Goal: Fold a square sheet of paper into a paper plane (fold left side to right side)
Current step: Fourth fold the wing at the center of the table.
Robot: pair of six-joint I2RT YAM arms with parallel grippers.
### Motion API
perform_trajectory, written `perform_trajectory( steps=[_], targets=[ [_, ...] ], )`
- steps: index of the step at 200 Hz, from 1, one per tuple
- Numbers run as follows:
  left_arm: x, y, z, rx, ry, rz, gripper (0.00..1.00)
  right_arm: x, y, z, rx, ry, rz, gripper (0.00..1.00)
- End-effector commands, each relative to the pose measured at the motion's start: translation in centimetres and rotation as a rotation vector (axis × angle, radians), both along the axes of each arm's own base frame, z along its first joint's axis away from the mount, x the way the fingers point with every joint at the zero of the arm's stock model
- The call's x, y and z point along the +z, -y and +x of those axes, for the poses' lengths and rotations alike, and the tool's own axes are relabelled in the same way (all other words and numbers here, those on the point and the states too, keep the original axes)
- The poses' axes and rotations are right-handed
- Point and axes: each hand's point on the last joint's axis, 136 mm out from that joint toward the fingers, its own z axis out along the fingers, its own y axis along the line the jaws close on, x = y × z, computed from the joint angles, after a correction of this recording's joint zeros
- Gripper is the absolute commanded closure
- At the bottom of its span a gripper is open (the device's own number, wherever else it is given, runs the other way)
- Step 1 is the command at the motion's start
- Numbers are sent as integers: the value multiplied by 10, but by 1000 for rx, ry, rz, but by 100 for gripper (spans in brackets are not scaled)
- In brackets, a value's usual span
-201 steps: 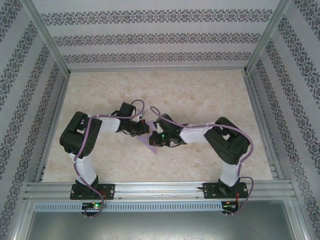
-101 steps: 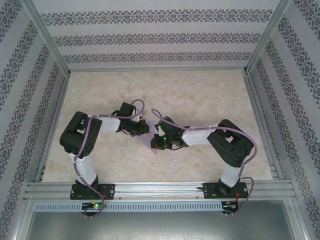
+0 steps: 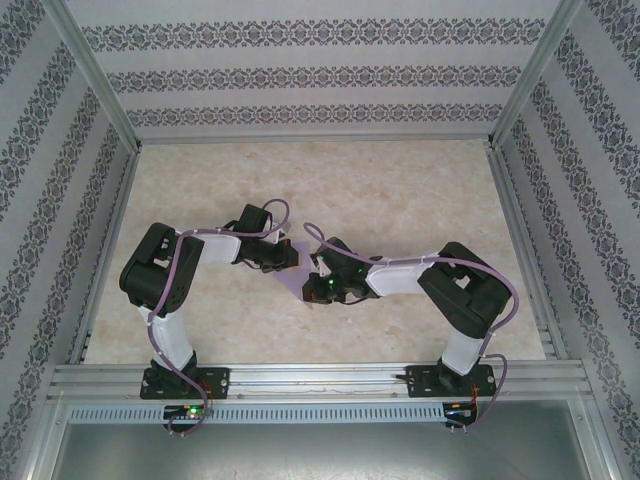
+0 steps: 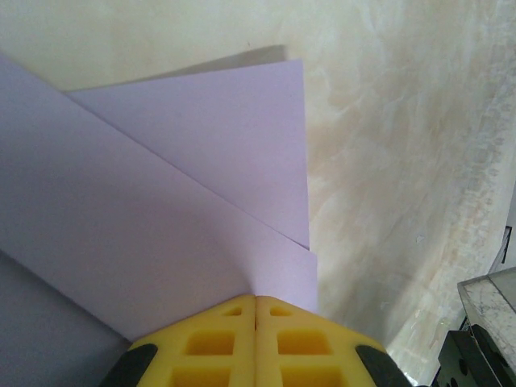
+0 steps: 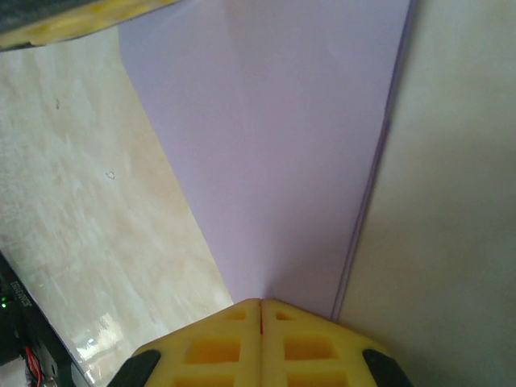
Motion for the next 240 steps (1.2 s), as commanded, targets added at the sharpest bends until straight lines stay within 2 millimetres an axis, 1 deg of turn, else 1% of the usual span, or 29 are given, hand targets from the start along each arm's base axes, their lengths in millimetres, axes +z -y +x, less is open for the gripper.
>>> perform_trajectory(
  steps=[1, 71, 84, 101, 122, 140, 150, 162, 185, 200, 216, 240],
  targets=[
    [-42, -33, -11, 50, -73, 186, 95, -18, 20, -35, 30, -112, -88, 100],
    [-42, -33, -11, 52, -73, 185, 94, -18, 30, -47, 36, -130, -100, 100],
    [-41, -33, -12, 52, -76, 180, 94, -14, 32, -49, 46, -129, -96, 100],
    [-41, -33, -12, 60, -78, 173, 94, 1, 30, -47, 52, -108, -55, 100],
    [-40, -32, -13, 62, -78, 168, 94, 28, 26, -35, 48, -59, 29, 100],
    [-38, -30, -13, 64, -77, 157, 94, 46, 21, -24, 46, -33, 114, 100],
    [-38, -29, -13, 65, -78, 149, 95, 54, 19, -15, 40, -12, 146, 100],
    [-37, -27, -13, 66, -77, 142, 94, 58, 17, -3, 19, 19, 157, 100],
    [-38, -26, -15, 70, -80, 135, 94, 60, 4, 20, -8, 67, 155, 100],
    [-39, -26, -16, 71, -84, 133, 94, 56, -5, 31, -20, 78, 155, 100],
    [-39, -25, -15, 70, -83, 130, 94, 46, -11, 41, -36, 82, 135, 100],
    [-38, -25, -14, 69, -81, 132, 94, 27, -9, 50, -61, 74, 87, 100]
  ],
)
